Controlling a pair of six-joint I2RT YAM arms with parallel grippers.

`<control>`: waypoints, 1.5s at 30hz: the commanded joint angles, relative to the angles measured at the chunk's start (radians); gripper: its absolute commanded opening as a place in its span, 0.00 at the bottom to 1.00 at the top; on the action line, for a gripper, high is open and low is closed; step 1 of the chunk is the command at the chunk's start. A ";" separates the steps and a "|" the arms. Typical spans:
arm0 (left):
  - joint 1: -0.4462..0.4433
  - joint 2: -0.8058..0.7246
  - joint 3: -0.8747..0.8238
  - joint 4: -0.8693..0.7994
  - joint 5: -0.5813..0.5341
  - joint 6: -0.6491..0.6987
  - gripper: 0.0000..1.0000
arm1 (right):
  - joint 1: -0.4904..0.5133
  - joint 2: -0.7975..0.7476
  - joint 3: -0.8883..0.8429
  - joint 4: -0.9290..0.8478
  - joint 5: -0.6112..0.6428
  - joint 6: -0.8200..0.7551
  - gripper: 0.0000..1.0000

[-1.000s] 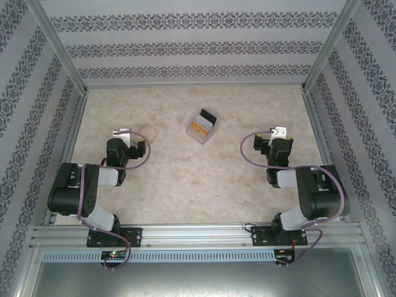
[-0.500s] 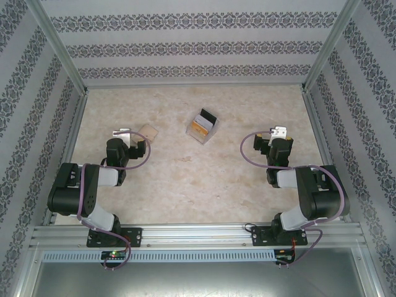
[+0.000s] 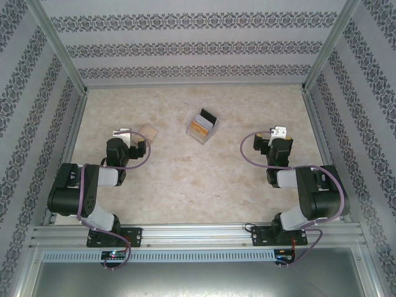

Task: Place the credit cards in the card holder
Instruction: Move the card holder to the center of the table.

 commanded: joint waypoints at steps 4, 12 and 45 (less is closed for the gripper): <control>0.012 -0.179 0.085 -0.241 -0.005 -0.020 0.99 | -0.008 -0.006 0.028 0.004 -0.113 -0.027 0.98; 0.013 -0.134 0.365 -0.634 0.048 -0.294 0.99 | 0.019 -0.185 0.147 -0.379 -0.034 0.026 0.98; -0.220 0.093 0.219 -0.558 0.385 -0.945 0.87 | 0.314 -0.328 0.317 -0.926 -0.475 0.676 0.70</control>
